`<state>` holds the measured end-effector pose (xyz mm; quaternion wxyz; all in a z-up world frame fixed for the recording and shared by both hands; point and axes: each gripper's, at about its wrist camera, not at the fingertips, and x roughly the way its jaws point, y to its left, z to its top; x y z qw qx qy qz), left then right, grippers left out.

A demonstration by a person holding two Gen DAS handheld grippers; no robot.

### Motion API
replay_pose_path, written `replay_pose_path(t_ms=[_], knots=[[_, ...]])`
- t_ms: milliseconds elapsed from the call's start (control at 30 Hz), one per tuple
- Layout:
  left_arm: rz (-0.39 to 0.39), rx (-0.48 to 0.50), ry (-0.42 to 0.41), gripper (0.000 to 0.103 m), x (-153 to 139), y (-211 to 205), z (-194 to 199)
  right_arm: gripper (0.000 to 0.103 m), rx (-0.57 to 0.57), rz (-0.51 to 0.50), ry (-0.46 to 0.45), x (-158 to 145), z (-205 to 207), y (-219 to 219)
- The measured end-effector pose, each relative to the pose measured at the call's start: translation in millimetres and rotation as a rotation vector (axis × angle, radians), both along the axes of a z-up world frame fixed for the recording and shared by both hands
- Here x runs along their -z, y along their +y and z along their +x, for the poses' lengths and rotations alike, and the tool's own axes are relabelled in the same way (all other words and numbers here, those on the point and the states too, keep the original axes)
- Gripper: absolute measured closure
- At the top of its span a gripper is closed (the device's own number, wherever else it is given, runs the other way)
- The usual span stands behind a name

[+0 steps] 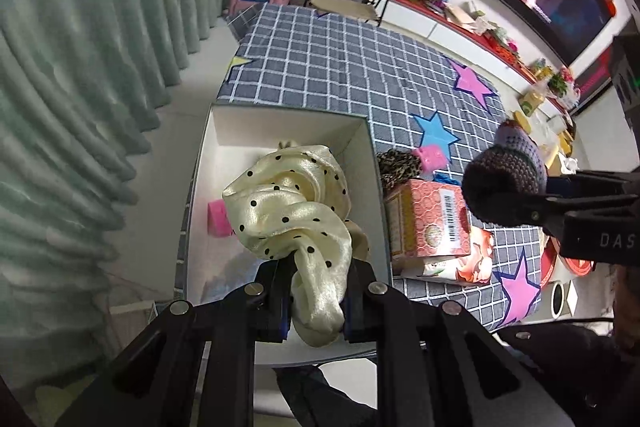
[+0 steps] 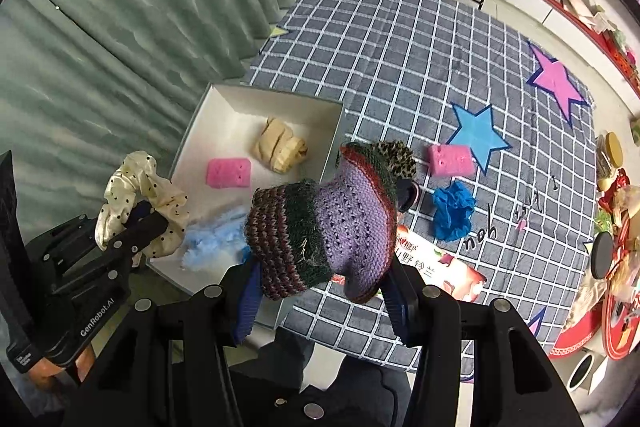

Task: Organize soft objects
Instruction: 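Open both tools to drop the scarf and knit hat into the box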

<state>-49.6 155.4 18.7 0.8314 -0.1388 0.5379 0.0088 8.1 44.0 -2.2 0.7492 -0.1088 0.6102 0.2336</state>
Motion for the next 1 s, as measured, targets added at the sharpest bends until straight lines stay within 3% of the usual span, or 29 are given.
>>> replay_pose_path(t_ms=[333, 700, 800, 867, 900, 933, 1000], knots=[[0.032, -0.031, 0.105, 0.083, 19, 4, 12, 0.049, 0.0, 0.062, 0.039, 13, 18, 2], [0.056, -0.098, 0.202, 0.081, 52, 13, 39, 0.049, -0.089, 0.089, 0.132, 52, 42, 52], [0.061, -0.107, 0.239, 0.059, 61, 11, 41, 0.043, -0.098, 0.087, 0.155, 61, 46, 59], [0.061, -0.123, 0.257, 0.029, 66, 11, 40, 0.039, -0.1, 0.093, 0.169, 65, 49, 62], [0.059, -0.131, 0.259, 0.019, 67, 11, 39, 0.035, -0.099, 0.103, 0.176, 66, 50, 62], [0.052, -0.144, 0.254, 0.011, 67, 13, 39, 0.022, -0.096, 0.116, 0.186, 66, 52, 62], [0.027, -0.172, 0.239, 0.009, 65, 16, 37, 0.017, -0.068, 0.155, 0.198, 65, 55, 57]])
